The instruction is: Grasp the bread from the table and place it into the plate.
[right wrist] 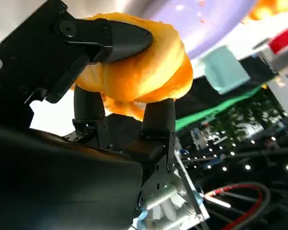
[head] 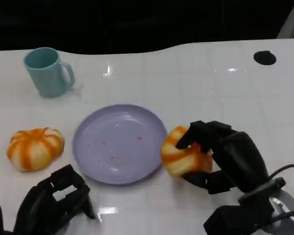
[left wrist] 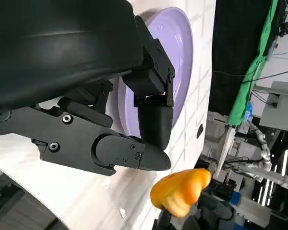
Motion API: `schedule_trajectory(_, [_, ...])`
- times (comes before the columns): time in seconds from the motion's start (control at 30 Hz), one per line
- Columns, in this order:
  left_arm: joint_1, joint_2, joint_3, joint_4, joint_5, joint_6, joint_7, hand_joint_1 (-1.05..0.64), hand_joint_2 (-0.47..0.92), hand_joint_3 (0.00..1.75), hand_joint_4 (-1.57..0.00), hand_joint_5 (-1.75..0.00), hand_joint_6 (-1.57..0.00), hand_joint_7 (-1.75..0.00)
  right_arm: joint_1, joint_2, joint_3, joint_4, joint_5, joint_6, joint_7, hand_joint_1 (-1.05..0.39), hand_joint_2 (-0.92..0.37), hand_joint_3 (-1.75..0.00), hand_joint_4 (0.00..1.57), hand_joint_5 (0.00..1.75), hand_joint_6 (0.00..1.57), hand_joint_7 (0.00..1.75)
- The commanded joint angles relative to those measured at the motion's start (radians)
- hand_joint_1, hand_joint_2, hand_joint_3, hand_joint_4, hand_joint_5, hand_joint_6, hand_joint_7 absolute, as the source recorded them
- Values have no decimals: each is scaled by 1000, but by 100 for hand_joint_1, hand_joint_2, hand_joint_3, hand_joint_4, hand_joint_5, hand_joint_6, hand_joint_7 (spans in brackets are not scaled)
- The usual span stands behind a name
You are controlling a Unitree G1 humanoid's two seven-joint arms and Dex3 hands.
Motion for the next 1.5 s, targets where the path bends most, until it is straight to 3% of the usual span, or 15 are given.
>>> schedule_trajectory(0.03, [15, 8, 1, 11, 11, 7, 15, -49, 92, 18, -76, -169, -69, -142, -50, 38, -10, 30, 28, -22, -1, -21, -35, -131, 96, 175, 65, 175])
schedule_trajectory(0.27, [24, 10, -2, -2, 12, 10, 17, -49, 92, 18, -76, -168, -69, -141, -138, 109, 13, 129, 6, -35, -32, -13, -27, -140, 98, 175, 67, 175])
schedule_trajectory(0.4, [30, 9, -3, -11, 9, 16, 17, -49, 92, 18, -76, -167, -69, -141, -189, 166, 19, 207, 30, -46, -21, -8, -28, -136, 98, 175, 75, 162])
schedule_trajectory(0.7, [35, 7, -5, -13, 11, 18, 22, -51, 92, 16, -77, -167, -70, -141, -310, 272, 20, 449, 59, -82, -51, -10, -31, -141, 96, 175, 76, 157])
schedule_trajectory(0.87, [32, 8, -2, -2, 7, 10, 11, -51, 92, 16, -77, -168, -71, -140, -352, 306, -1, 541, 107, -76, -11, -9, -37, -132, 85, 175, 70, 144])
schedule_trajectory(0.97, [32, 8, -2, -1, 6, 6, 7, -50, 92, 17, -77, -168, -70, -141, -365, 308, -3, 560, 127, -62, 37, -7, -40, -124, 74, 166, 69, 128])
schedule_trajectory(1.0, [32, 9, -3, -2, 7, 6, 8, -50, 92, 17, -77, -168, -70, -141, -369, 306, -2, 560, 134, -46, 74, -11, -43, -116, 62, 151, 60, 115])
schedule_trajectory(1.03, [33, 9, -3, -3, 7, 8, 9, -50, 92, 17, -77, -168, -70, -140, -371, 304, -1, 558, 139, -31, 107, -14, -50, -100, 50, 122, 55, 90])
schedule_trajectory(1.1, [34, 9, -4, -6, 8, 12, 14, -51, 92, 17, -77, -168, -70, -140, -371, 295, 6, 547, 137, -17, 152, -18, -58, -80, 39, 83, 53, 57])
schedule_trajectory(1.2, [34, 8, -4, -8, 11, 11, 19, -51, 92, 17, -77, -168, -71, -140, -367, 279, 24, 528, 117, -4, 186, -29, -84, -27, 26, 37, 48, 12])
schedule_trajectory(1.3, [32, 8, -4, -6, 8, 14, 15, -51, 92, 16, -77, -168, -71, -139, -368, 261, 46, 512, 98, 10, 214, -40, -91, -16, 19, 30, 42, 3])
schedule_trajectory(1.5, [33, 6, -4, -9, 7, 14, 16, -50, 92, 17, -76, -168, -71, -138, -347, 233, 56, 451, 106, 14, 278, -64, -92, -25, 5, 26, 26, 0])
